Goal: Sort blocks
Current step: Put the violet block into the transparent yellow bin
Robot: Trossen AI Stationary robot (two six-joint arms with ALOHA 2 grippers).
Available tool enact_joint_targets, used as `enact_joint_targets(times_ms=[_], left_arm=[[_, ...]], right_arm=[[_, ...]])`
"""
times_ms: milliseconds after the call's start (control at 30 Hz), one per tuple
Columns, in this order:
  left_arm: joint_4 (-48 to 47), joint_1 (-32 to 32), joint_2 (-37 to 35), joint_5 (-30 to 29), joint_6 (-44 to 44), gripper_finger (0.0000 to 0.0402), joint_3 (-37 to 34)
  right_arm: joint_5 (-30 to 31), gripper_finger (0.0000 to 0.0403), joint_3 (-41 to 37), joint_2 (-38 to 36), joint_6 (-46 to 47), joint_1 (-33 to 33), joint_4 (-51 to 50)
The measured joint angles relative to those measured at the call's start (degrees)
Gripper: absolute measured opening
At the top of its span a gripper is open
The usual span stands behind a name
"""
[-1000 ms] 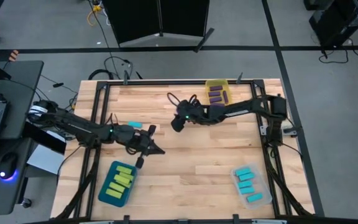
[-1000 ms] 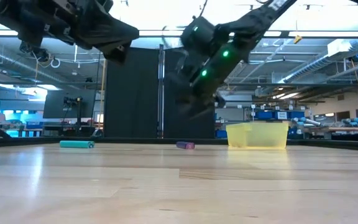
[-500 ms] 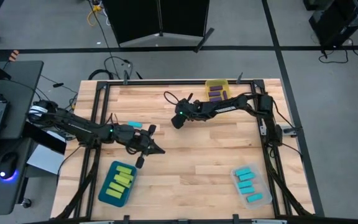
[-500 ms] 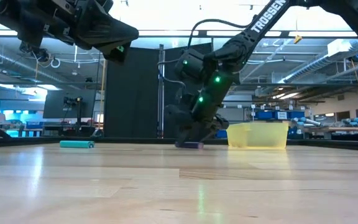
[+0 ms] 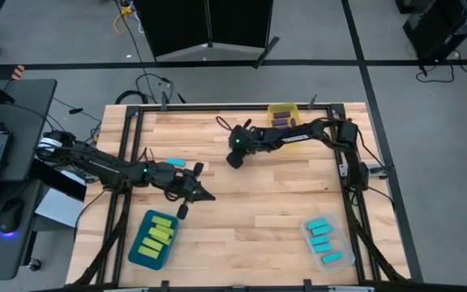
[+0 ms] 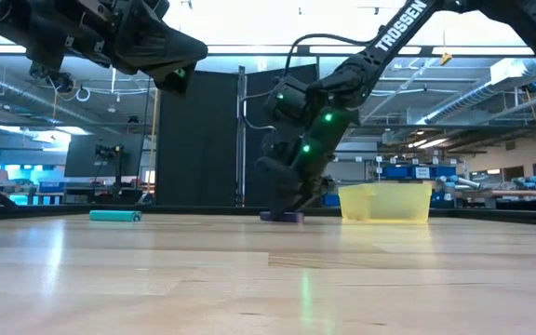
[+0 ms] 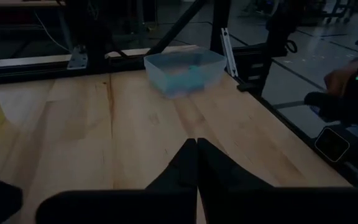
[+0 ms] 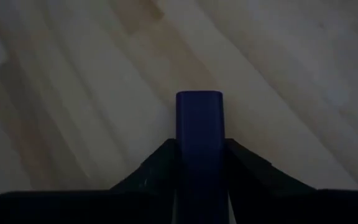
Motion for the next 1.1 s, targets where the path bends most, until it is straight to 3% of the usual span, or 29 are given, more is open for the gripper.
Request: enact_joint_targets(times_ms=[133, 267, 600, 800, 1100], left_arm=[[-0.1, 0.0, 0.0, 0.0, 0.0, 0.0008, 0.0], [-0.2, 0.0, 0.0, 0.0, 0.0, 0.0008, 0.0], [-0.4, -0.1, 0.0, 0.0, -0.1, 0.0008, 0.0], [-0.4, -0.1, 0.0, 0.3, -0.2, 0.0008, 0.0], [-0.4, -0.4, 0.0, 0.5, -1.3, 0.0008, 0.0]], right_arm=[[-1.7, 0.0117, -0.5, -3.9, -4.9, -0.1, -6.6], [-1.8, 0.0117, -0.3, -12.2, -10.1, -0.1, -13.6], [5.3, 0.0117, -1.7, -31.5, -26.4, -3.4, -37.6], [2.9, 0.0117, -10.8, -38.3, -35.5, -10.8, -33.9], [-4.7, 0.0117, -22.7, -35.4, -40.8, -20.0, -16.5]])
